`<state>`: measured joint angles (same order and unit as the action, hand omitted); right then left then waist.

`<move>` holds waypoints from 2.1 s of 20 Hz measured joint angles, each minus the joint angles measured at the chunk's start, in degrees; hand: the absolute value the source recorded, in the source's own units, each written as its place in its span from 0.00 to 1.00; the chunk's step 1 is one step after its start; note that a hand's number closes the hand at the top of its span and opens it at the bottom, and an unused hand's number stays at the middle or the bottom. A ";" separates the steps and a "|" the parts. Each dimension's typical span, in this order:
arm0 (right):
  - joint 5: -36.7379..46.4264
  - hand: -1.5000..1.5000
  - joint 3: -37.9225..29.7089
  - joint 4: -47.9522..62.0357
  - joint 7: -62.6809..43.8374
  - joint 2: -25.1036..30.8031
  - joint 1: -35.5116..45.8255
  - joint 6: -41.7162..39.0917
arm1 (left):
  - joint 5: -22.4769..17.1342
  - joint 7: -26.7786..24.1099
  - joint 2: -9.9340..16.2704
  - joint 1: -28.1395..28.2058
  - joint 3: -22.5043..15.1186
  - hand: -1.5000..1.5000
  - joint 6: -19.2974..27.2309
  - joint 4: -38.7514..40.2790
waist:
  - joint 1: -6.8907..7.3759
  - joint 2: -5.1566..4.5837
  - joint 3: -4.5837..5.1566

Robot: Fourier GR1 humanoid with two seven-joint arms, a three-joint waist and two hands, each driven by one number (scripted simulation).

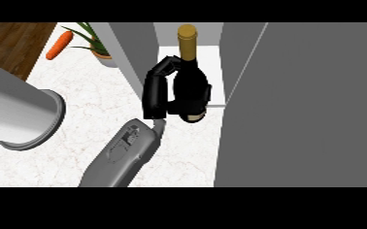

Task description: Pick up the wine, place it into the cabinet and close the cabinet

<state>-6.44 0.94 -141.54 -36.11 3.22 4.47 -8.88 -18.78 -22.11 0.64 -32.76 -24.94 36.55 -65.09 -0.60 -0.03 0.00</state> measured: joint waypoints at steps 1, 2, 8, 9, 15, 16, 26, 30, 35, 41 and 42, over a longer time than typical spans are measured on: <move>-0.09 0.00 0.04 -0.07 -0.50 0.21 0.11 -0.08 | -0.40 -0.62 -0.10 -0.39 0.45 1.00 -0.33 0.83 | -0.03 0.00 0.00; -0.11 0.00 0.42 -0.07 -0.23 0.05 -0.09 -0.24 | -1.13 -1.30 -0.21 -0.72 0.65 1.00 -0.22 1.64 | -0.08 -0.01 0.00; -0.21 0.00 0.69 -0.08 -1.40 -0.34 0.91 0.70 | -1.93 -2.00 -0.17 -2.75 4.75 1.00 -2.91 6.04 | 0.02 0.01 0.00; -0.36 0.00 -0.06 -0.04 -1.70 0.01 1.32 0.58 | -2.41 -2.22 -0.26 -3.41 5.18 1.00 -3.40 7.24 | -0.04 0.00 0.01; -0.49 0.00 0.33 0.06 -0.54 -0.72 0.39 0.42 | -3.68 -2.35 -0.43 -7.83 8.90 1.00 -6.99 13.34 | -0.24 -0.05 0.00; -0.46 0.00 0.00 0.30 -0.75 -0.59 1.13 0.60 | -4.16 -2.23 -0.48 -9.00 9.28 1.00 -7.17 14.58 | -0.24 -0.06 0.00; -1.04 0.00 0.27 0.46 0.67 -1.10 -0.75 -0.81 | -4.75 -5.36 -0.45 -17.46 14.18 1.00 -9.01 27.63 | -0.80 -0.17 0.03; -1.50 0.00 -1.01 0.68 -0.84 -0.37 0.99 -0.62 | -4.34 -8.79 -0.31 -20.26 14.86 1.00 -7.93 31.89 | -0.92 -0.19 0.04; -1.65 0.00 -0.24 0.86 -0.30 -0.90 0.51 -1.01 | -5.16 -13.28 -0.25 -23.48 16.03 1.00 -6.53 37.13 | -1.31 -0.28 0.03; -1.57 0.00 0.77 1.09 0.91 -1.77 -0.24 -1.15 | -5.89 -16.82 -0.41 -27.03 18.82 1.00 -7.62 43.38 | -1.52 -0.41 0.02; -1.74 0.00 0.33 1.01 0.20 -1.48 0.41 -1.00 | -6.31 -16.72 -0.46 -27.67 19.25 1.00 -7.79 44.15 | -1.66 -0.43 0.02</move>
<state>-8.18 1.27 -140.54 -35.91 1.73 4.88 -9.89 -25.09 -38.83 0.18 -60.42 -5.69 28.76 -20.94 -2.27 -0.46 0.02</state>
